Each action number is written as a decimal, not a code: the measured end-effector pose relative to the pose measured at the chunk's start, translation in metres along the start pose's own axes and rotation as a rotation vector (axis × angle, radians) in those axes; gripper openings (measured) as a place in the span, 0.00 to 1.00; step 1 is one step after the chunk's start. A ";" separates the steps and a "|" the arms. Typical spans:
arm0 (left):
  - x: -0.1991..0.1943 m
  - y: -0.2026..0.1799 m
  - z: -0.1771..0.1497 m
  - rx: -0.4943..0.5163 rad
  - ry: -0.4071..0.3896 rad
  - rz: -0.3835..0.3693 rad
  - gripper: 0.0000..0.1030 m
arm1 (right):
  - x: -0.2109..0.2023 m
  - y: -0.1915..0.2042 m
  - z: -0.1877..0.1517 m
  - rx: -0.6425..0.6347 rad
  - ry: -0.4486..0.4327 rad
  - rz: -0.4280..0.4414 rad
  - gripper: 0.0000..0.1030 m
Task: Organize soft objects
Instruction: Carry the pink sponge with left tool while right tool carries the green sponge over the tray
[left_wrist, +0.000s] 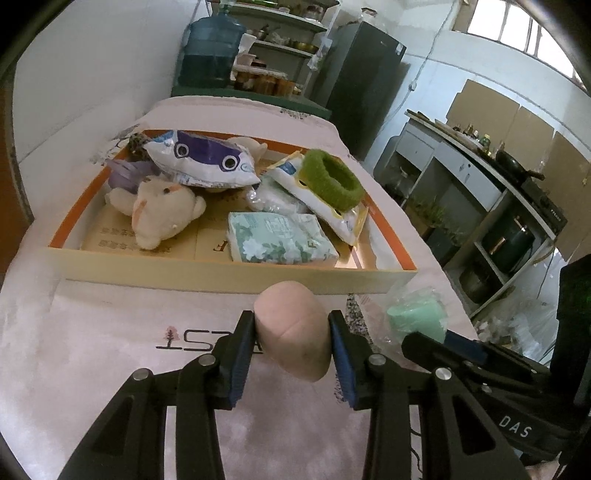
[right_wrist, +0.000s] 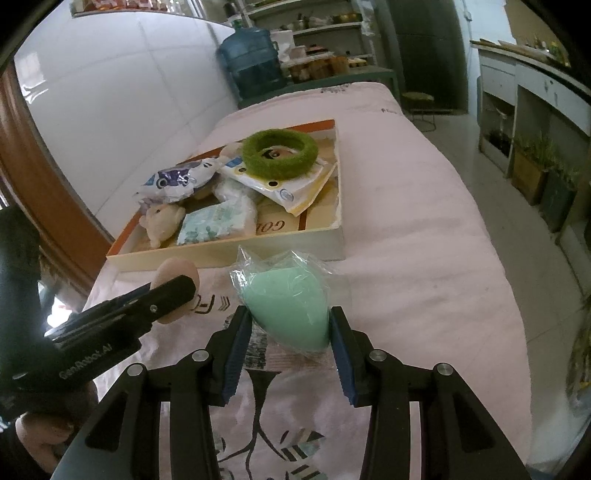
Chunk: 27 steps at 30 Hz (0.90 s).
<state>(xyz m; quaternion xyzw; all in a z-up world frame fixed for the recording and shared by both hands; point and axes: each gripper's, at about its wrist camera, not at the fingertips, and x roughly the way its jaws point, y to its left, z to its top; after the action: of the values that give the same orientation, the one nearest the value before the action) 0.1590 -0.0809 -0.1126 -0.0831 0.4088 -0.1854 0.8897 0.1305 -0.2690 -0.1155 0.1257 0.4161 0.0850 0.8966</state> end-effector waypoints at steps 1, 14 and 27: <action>-0.002 0.000 0.001 -0.002 -0.003 -0.001 0.39 | -0.001 0.001 0.000 -0.001 -0.001 -0.001 0.43; -0.035 0.020 0.025 -0.032 -0.102 0.016 0.39 | -0.009 0.027 0.021 -0.069 -0.037 0.005 0.43; -0.046 0.047 0.045 -0.070 -0.150 0.029 0.39 | -0.002 0.058 0.048 -0.129 -0.066 0.020 0.43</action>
<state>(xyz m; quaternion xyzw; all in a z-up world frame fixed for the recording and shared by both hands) 0.1779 -0.0196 -0.0654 -0.1218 0.3483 -0.1511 0.9171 0.1633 -0.2220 -0.0672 0.0745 0.3789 0.1162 0.9151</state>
